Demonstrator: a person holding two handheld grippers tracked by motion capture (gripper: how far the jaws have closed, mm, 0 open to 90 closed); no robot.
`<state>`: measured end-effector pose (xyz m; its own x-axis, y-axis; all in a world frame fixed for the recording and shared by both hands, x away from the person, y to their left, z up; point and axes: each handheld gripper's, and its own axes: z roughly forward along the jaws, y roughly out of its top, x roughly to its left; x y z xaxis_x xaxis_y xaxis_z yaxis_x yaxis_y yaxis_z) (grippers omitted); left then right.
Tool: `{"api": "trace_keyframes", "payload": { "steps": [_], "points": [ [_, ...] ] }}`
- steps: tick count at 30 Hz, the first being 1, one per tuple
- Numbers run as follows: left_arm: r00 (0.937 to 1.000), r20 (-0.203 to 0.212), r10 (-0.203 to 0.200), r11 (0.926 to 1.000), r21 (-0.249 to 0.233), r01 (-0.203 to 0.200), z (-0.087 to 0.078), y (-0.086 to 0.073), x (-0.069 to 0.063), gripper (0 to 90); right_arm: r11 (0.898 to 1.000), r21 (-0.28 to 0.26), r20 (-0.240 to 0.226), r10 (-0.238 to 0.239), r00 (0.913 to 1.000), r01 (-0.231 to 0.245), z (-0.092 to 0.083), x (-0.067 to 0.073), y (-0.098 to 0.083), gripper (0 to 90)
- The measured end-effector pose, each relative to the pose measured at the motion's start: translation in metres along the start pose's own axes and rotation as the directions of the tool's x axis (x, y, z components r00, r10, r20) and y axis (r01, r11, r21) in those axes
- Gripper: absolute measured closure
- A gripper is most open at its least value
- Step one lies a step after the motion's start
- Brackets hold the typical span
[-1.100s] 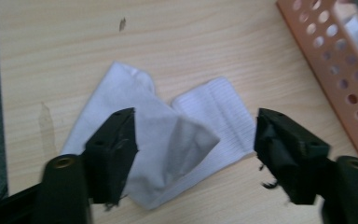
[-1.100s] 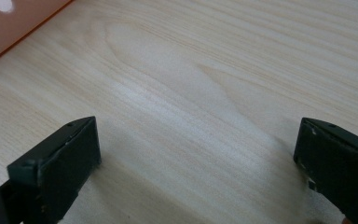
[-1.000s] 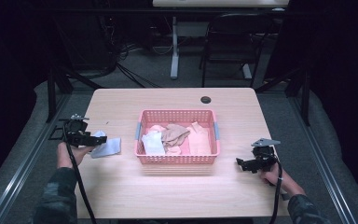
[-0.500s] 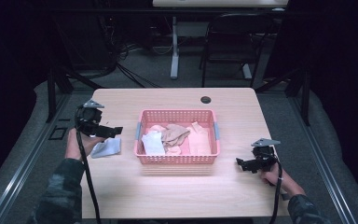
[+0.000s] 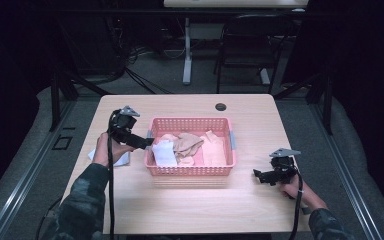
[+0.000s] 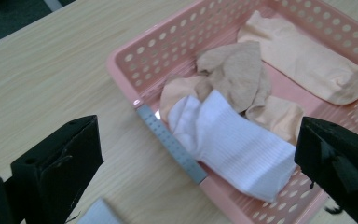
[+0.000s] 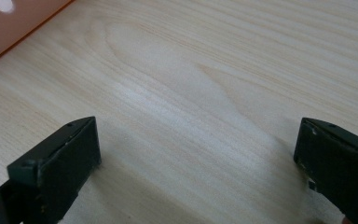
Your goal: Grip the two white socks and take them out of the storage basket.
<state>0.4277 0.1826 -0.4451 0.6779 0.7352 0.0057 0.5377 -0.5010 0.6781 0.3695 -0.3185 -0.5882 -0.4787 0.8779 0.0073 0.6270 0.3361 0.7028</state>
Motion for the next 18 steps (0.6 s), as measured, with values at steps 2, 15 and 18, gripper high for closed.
{"api": "trace_keyframes", "payload": {
  "steps": [2, 15, 18],
  "points": [
    [0.9998, 0.014, 0.014, 0.9998, 0.013, -0.015, 0.007, 0.004, -0.003, 1.2, 1.0, 0.0, 0.0, 0.0, 1.0, 0.0, 0.0, 0.0, 0.0, 0.0],
    [0.9938, 0.084, 0.073, 0.9938, 0.078, -0.08, 0.046, 0.013, -0.02, 11.6, 1.0, -0.003, 0.001, 0.0, 1.0, 0.0, 0.0, 0.0, 0.0, 0.0],
    [0.993, 0.093, 0.074, 0.9927, 0.089, -0.082, 0.052, 0.013, -0.021, 16.0, 1.0, -0.003, 0.001, 0.001, 1.0, -0.001, 0.0, 0.0, 0.0, 0.0]
  ]
}}
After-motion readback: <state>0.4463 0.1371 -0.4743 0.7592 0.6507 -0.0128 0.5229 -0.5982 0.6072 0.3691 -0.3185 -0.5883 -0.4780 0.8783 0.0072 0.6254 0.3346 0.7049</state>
